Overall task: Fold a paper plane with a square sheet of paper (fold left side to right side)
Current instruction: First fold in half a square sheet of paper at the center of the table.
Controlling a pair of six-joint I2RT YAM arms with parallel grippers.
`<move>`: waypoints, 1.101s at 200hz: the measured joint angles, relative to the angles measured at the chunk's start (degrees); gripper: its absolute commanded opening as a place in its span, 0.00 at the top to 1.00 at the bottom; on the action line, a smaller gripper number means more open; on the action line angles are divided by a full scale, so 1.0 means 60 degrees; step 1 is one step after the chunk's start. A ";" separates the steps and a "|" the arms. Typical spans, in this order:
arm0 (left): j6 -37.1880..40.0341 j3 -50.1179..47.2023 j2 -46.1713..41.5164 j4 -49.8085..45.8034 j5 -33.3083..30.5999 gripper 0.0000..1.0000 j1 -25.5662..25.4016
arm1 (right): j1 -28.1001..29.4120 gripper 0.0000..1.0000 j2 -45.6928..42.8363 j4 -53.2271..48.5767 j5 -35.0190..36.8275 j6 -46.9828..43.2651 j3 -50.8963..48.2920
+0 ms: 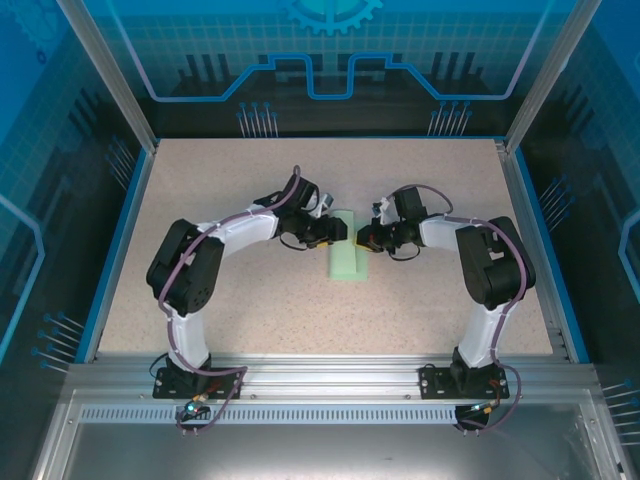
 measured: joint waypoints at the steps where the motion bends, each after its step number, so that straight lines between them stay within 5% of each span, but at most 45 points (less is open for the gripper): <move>1: 0.0000 0.0000 -0.0007 -0.0004 -0.0011 0.44 0.0000 | 0.0000 1.00 0.0000 -0.0004 0.0004 -0.0004 0.0000; 56: -0.0146 0.0000 0.0004 -0.0594 -0.0863 0.41 0.0000 | -0.0135 1.00 -0.0255 -0.0379 0.0430 -0.0251 -0.0022; 220: -0.0612 0.0809 0.1330 -0.0707 -0.0860 0.51 -0.0098 | -0.0251 0.99 -0.0335 -0.1366 0.1253 -0.0692 -0.0146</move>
